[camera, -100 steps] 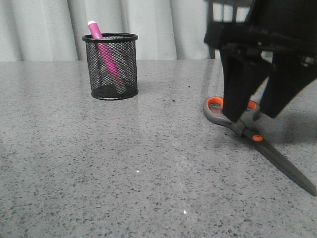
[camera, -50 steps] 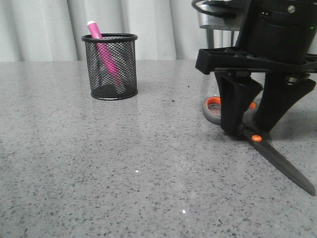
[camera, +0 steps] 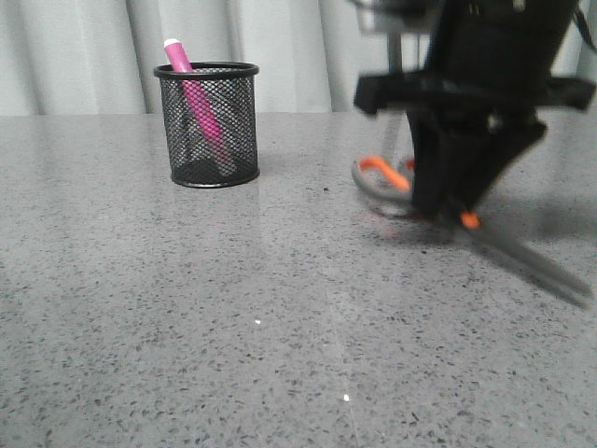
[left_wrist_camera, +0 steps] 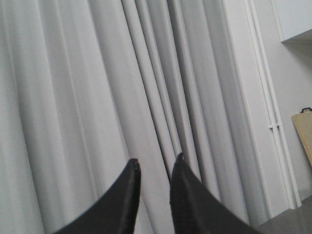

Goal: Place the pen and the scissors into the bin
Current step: 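Grasp the scissors by the handles with the right gripper and lift, then carry the scissors over the mesh cup and lower blades-first inside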

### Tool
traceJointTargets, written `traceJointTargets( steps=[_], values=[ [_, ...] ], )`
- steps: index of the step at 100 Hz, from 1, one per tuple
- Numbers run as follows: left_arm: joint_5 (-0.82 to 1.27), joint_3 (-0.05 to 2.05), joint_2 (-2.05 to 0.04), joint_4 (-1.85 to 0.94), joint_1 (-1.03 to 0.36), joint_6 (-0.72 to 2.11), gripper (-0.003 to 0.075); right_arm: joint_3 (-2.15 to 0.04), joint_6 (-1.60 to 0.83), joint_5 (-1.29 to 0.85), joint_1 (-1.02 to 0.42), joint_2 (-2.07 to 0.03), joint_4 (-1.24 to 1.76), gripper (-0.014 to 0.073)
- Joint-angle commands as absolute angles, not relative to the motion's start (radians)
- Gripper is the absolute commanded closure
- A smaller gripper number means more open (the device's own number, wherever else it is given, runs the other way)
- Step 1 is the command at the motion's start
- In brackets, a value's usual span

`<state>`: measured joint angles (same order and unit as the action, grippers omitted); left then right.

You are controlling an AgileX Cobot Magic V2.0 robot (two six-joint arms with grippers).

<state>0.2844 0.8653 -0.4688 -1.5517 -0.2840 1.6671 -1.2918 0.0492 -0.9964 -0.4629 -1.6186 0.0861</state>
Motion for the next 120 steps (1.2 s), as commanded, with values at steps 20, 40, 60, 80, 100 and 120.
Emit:
traceJointTargets(
  steps=[20,40,60,80,100,120],
  values=[
    [0.275,0.885,-0.475,-1.577,-0.291,1.657,0.0587,-1.465,0.046,-0.54,-0.463,-1.401,0.156,0.0647],
    [0.273,0.884,-0.475,-1.566,-0.291,1.657,0.0587,-1.433,0.046,-0.105,-0.48,-1.442,0.163,0.0653],
    [0.273,0.877,-0.475,-1.566,-0.291,1.657,0.0587,-1.387,0.046,0.266,-0.576,-1.558,0.143,0.0654],
    [0.273,0.872,-0.475,-1.566,-0.291,1.657,0.0587,-1.385,0.046,0.484,-0.639,-1.716,-0.028,0.0653],
    [0.277,0.872,-0.475,-1.566,-0.291,1.657,0.0587,-1.385,0.046,0.504,-0.634,-1.81,-0.027,0.0653],
    [0.277,0.872,-0.475,-1.566,-0.297,1.657,0.0587,-1.383,0.046,0.498,-0.63,-1.866,-0.027,0.0653]
  ],
)
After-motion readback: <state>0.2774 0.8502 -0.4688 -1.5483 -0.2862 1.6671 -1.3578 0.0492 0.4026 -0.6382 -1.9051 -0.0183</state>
